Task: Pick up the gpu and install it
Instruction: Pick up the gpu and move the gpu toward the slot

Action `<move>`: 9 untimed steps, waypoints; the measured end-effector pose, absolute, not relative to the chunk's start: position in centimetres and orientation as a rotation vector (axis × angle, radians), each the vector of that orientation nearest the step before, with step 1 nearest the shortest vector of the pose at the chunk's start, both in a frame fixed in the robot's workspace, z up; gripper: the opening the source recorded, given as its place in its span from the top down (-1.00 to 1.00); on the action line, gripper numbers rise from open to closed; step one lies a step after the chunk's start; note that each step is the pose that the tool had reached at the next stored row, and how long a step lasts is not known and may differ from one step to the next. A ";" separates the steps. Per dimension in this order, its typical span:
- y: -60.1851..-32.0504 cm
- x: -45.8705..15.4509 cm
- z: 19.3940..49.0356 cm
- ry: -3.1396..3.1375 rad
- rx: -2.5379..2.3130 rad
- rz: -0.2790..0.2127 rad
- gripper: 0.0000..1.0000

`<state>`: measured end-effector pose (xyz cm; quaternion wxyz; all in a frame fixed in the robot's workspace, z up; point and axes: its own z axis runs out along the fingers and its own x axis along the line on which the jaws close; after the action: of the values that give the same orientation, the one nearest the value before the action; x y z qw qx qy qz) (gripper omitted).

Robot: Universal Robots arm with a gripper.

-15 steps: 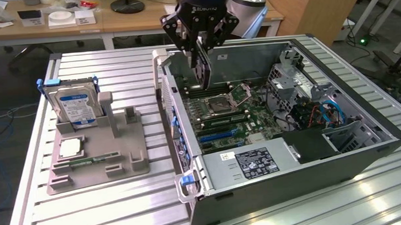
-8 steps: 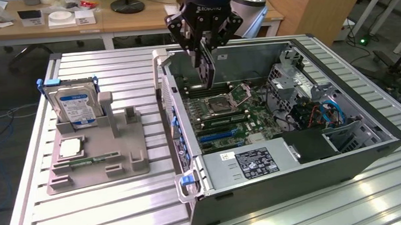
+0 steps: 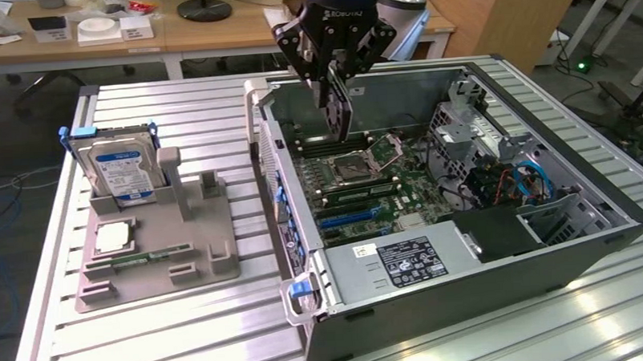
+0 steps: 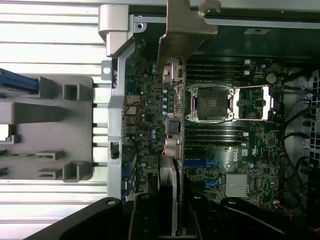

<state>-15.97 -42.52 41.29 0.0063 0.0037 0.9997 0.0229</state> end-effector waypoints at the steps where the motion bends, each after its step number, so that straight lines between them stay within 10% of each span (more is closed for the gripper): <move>1: -42.5 -15.8 41.3 3.128 0.012 0.072 0.44; 9: -42.5 -14.6 41.3 3.128 0.012 0.072 0.44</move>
<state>-14.56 -42.52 41.29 0.0063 0.0037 0.9997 0.0229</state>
